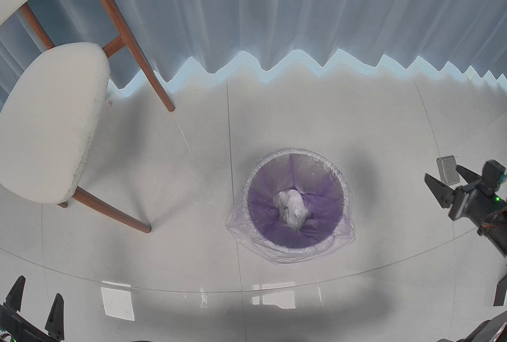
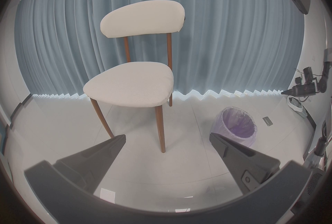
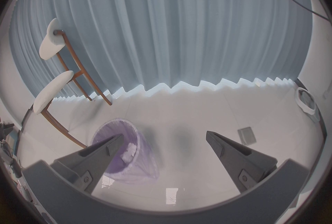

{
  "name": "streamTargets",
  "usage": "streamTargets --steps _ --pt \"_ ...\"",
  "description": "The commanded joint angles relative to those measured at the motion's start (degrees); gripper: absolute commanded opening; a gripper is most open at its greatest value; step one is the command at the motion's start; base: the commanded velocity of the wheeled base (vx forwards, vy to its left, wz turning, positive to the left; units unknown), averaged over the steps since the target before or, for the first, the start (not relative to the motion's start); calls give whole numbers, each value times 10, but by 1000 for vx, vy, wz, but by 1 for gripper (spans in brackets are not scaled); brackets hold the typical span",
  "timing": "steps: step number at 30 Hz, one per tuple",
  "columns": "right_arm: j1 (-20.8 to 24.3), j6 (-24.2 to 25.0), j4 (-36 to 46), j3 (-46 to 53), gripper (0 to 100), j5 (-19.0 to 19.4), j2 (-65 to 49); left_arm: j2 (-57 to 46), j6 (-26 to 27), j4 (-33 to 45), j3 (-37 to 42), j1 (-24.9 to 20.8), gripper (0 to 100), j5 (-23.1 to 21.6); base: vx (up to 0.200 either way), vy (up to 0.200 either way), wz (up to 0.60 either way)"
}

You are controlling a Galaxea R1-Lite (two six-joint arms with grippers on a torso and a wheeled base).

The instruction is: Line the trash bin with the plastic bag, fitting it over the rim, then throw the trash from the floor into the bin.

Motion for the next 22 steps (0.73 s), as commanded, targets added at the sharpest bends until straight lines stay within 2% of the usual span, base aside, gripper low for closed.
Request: streamTargets --steps 1,2,4,22 --pt "-116 -10 537 140 100 -20 -738 -9 0 0 10 0 100 0 0 0 0" --pt "-83 -7 534 132 100 -22 -745 -9 0 0 10 0 100 1 0 0 0" --pt "-96 -8 502 142 100 -21 -743 -9 0 0 10 0 100 1 0 0 0" --pt "-92 -17 510 142 100 -23 -743 -9 5 2 10 1 100 -1 0 0 0"
